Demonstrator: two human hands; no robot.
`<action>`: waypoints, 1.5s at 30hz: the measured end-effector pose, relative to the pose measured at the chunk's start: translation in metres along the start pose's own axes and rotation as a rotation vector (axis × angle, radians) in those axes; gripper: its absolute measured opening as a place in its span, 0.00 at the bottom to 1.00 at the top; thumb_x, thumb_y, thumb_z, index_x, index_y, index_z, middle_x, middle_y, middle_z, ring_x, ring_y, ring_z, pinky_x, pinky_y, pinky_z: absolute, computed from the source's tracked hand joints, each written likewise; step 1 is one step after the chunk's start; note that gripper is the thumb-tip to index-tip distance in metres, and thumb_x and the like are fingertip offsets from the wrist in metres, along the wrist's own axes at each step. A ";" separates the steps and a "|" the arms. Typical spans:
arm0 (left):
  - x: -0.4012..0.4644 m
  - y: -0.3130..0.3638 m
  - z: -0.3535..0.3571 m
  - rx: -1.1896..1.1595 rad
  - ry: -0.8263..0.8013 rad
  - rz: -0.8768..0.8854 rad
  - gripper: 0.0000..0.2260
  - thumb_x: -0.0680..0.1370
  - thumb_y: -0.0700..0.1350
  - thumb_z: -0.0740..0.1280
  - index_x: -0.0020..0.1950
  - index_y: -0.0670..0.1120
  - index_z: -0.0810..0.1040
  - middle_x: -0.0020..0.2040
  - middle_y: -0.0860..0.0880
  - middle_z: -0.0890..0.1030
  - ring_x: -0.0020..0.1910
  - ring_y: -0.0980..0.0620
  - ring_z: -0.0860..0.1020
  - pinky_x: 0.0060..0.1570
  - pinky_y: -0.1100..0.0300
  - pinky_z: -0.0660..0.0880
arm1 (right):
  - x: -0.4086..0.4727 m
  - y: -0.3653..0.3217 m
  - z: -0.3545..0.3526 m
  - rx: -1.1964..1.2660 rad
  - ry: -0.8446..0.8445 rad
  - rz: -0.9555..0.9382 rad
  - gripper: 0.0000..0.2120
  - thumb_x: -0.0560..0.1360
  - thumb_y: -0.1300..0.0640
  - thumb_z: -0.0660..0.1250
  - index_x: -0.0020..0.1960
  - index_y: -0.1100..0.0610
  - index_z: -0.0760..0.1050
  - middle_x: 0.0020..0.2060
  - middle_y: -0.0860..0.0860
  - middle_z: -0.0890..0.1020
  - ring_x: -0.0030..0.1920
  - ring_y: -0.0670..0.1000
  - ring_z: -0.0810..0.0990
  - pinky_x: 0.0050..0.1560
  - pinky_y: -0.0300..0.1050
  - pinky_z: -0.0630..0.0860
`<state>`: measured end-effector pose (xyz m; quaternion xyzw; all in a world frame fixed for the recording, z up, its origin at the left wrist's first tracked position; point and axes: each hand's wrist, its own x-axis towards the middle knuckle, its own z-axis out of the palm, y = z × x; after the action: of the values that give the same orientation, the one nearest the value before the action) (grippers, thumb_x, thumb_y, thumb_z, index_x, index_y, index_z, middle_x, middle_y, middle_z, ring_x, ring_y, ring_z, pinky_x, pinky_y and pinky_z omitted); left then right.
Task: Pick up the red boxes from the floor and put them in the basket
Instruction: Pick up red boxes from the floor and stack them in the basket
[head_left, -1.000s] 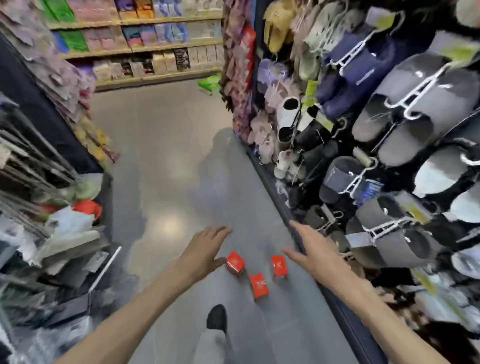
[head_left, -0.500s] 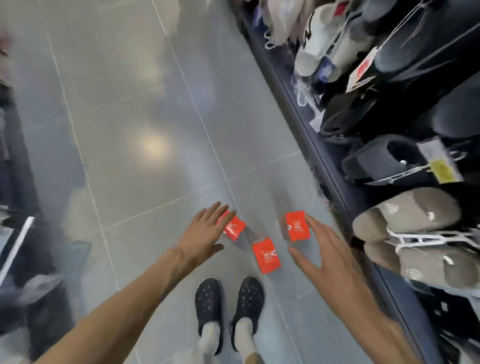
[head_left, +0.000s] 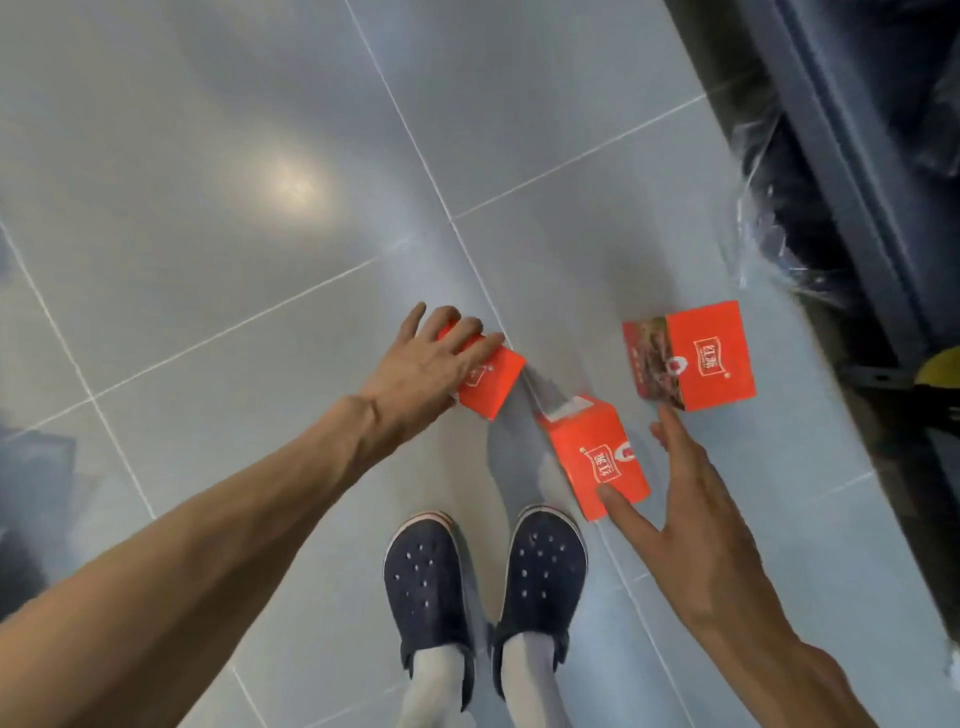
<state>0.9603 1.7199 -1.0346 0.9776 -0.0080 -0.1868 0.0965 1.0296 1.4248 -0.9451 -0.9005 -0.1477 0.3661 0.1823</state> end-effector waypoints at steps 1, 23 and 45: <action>-0.002 0.000 -0.005 -0.019 0.001 -0.008 0.41 0.63 0.47 0.79 0.73 0.49 0.65 0.65 0.45 0.72 0.62 0.39 0.68 0.67 0.38 0.63 | -0.002 -0.001 -0.001 -0.008 -0.001 0.010 0.44 0.70 0.34 0.68 0.77 0.38 0.45 0.75 0.45 0.64 0.73 0.52 0.67 0.67 0.54 0.68; -0.119 0.031 -0.059 -0.539 0.133 -0.265 0.38 0.70 0.61 0.74 0.74 0.49 0.65 0.65 0.51 0.73 0.58 0.48 0.71 0.58 0.48 0.69 | 0.033 0.002 0.081 -0.068 0.222 0.196 0.48 0.64 0.33 0.75 0.74 0.51 0.56 0.62 0.54 0.75 0.57 0.57 0.77 0.51 0.54 0.78; -0.153 0.222 -0.656 -0.327 0.279 0.349 0.40 0.68 0.72 0.66 0.76 0.56 0.61 0.67 0.59 0.68 0.63 0.56 0.70 0.61 0.59 0.69 | -0.395 -0.191 -0.475 0.177 0.677 0.199 0.46 0.62 0.30 0.72 0.74 0.40 0.57 0.60 0.42 0.70 0.65 0.49 0.70 0.63 0.45 0.66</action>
<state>1.0632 1.6319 -0.3385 0.9492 -0.1327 -0.0295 0.2839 1.0711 1.3324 -0.3060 -0.9614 0.0417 0.0743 0.2616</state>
